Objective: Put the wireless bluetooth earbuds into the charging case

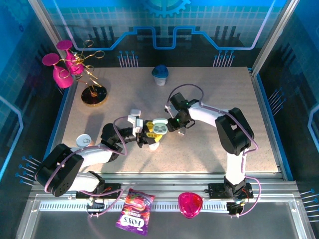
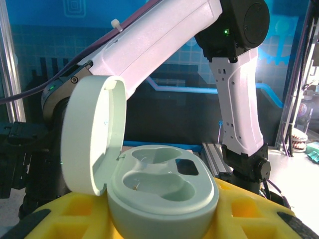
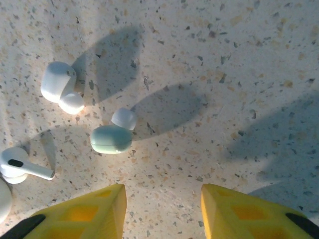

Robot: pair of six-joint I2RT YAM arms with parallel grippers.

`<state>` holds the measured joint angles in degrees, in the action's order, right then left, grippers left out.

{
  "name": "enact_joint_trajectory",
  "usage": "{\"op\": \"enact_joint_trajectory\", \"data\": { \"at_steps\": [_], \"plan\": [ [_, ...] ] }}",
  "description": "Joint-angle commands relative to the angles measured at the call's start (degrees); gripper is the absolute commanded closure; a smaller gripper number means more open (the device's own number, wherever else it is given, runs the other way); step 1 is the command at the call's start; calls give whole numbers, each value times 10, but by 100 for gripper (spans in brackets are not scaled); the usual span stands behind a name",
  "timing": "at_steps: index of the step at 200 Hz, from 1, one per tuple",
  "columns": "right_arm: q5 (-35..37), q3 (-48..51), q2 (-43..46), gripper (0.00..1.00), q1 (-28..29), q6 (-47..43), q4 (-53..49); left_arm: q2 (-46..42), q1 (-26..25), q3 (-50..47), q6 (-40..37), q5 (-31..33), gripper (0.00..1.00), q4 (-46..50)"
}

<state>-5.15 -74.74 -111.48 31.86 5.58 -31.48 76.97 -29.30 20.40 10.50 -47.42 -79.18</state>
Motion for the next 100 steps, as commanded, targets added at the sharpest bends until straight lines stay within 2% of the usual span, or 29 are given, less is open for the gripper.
{"op": "enact_joint_trajectory", "data": {
  "at_steps": [1,100],
  "plan": [
    [-3,-15,-9,56,-7,-12,-25,-2,3,-1,-4,-10,78,-11],
    [4,27,26,45,-52,4,1,5,4,2,-3,-13,78,-11]
  ]
}}
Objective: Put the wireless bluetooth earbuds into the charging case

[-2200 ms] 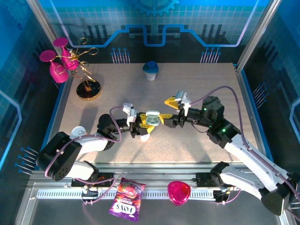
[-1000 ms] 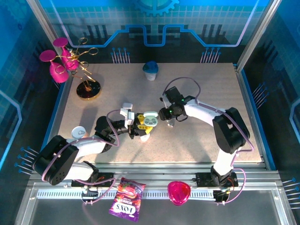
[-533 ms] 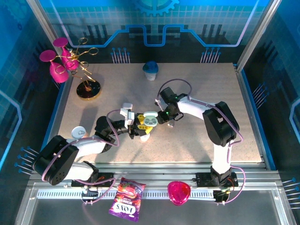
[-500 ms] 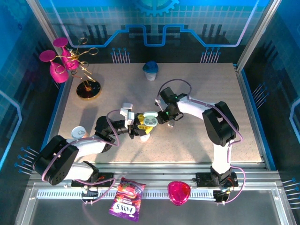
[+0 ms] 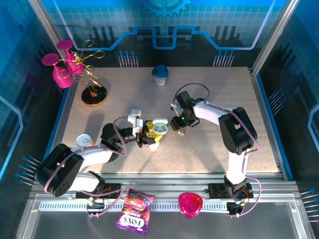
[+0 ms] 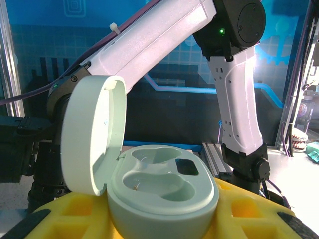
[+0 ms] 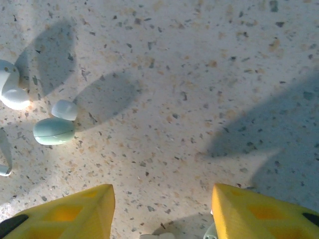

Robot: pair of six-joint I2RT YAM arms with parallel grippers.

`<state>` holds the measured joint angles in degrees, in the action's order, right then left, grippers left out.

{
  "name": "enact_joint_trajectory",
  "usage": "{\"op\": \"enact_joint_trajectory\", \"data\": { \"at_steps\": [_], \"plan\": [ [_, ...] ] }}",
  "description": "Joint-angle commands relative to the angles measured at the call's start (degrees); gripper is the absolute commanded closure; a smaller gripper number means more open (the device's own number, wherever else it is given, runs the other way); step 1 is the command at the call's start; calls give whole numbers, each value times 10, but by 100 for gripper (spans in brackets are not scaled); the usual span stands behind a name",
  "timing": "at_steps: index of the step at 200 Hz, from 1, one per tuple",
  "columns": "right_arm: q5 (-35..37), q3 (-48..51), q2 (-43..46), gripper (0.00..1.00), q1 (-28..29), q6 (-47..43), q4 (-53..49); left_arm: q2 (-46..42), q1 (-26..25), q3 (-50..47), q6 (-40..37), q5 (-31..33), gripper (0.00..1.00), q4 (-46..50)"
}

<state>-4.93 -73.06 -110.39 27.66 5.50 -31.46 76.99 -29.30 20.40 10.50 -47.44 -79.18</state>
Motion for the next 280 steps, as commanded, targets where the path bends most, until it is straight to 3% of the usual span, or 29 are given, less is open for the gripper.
{"op": "enact_joint_trajectory", "data": {
  "at_steps": [1,67,107,177,280],
  "plan": [
    [1,10,15,45,-10,5,1,5,4,2,-4,-13,78,-11],
    [2,48,67,43,-20,9,68,7,4,1,-3,-12,77,-11],
    [-11,34,53,42,-25,-20,42,9,4,2,-3,-13,77,-10],
    [36,38,56,44,-22,-8,-6,7,4,1,-4,-13,77,-11],
    [-16,56,26,46,-27,-34,-25,7,4,3,-4,-16,77,-11]
  ]
}}
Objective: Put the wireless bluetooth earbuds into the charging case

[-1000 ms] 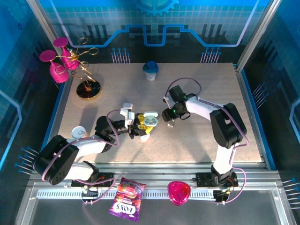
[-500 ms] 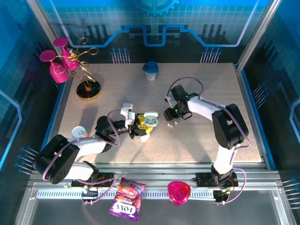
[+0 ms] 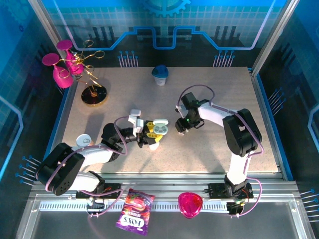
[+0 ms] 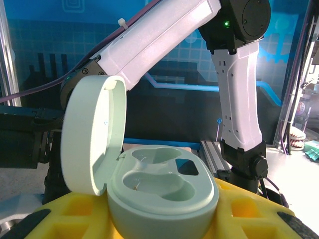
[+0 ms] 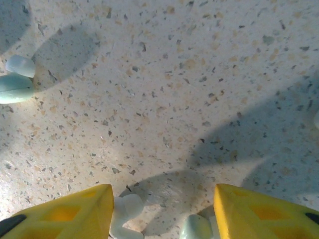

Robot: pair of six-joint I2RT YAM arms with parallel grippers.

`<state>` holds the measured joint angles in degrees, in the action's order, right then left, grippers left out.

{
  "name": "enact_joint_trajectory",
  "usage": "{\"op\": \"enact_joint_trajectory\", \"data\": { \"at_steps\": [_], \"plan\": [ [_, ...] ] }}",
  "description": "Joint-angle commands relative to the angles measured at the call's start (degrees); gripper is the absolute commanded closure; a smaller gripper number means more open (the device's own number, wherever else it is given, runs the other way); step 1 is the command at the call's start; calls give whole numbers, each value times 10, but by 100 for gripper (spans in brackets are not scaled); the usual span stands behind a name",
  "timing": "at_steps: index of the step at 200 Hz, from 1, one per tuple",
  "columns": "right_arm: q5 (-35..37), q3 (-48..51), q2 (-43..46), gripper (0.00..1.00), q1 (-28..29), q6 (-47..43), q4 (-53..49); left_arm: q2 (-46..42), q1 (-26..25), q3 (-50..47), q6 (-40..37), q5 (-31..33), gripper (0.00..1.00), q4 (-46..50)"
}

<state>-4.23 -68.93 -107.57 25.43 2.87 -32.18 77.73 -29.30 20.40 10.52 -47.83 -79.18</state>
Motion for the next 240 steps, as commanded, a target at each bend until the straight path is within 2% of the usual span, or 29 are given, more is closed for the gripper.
{"op": "enact_joint_trajectory", "data": {
  "at_steps": [1,43,66,120,170,191,210,240],
  "plan": [
    [-23,16,-1,46,-5,-8,-17,0,4,3,-4,-12,77,-11],
    [-10,73,53,47,-6,4,-16,-2,4,2,-7,-13,77,-11],
    [-3,100,84,45,-9,13,-15,-2,4,2,-6,-15,77,-11],
    [-27,116,130,46,-24,51,-44,-16,4,-1,-5,-12,77,-11],
    [-62,131,117,43,-42,107,-58,-17,4,-3,-7,-10,77,-11],
    [-63,143,142,44,-39,119,-33,-17,4,-3,-7,-9,77,-11],
    [-50,136,151,40,-39,109,-24,-17,4,-4,-8,-9,77,-11],
    [-56,90,106,39,-42,93,-23,-13,3,-1,-10,-9,77,-11]
  ]
}}
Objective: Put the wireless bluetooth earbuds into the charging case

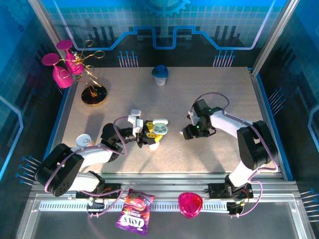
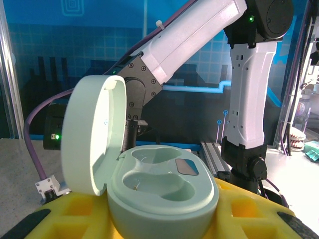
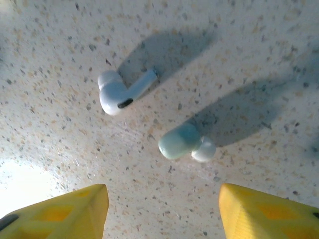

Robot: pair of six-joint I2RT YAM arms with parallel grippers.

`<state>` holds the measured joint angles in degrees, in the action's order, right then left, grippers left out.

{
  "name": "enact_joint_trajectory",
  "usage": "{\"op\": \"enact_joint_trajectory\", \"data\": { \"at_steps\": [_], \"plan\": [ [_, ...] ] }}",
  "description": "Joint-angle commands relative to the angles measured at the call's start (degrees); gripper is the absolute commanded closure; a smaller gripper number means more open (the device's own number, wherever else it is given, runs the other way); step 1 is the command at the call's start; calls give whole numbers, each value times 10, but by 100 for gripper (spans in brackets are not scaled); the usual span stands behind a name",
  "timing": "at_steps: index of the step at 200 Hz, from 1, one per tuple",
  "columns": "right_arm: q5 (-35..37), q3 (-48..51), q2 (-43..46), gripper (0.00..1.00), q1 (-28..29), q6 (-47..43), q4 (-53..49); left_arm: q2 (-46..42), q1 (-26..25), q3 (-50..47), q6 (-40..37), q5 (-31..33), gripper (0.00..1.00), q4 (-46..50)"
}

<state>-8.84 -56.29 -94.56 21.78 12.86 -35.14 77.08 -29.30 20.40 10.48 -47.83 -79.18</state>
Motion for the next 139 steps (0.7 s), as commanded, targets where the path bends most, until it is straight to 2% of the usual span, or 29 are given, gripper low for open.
{"op": "enact_joint_trajectory", "data": {
  "at_steps": [1,59,139],
  "plan": [
    [-11,-38,-25,39,-5,-7,7,-6,4,-1,-10,-9,77,-11],
    [-49,-64,-80,42,-5,0,29,-15,4,-10,-9,-7,77,-11],
    [-42,56,30,43,3,36,45,-12,4,-8,-12,-11,77,-11]
  ]
}}
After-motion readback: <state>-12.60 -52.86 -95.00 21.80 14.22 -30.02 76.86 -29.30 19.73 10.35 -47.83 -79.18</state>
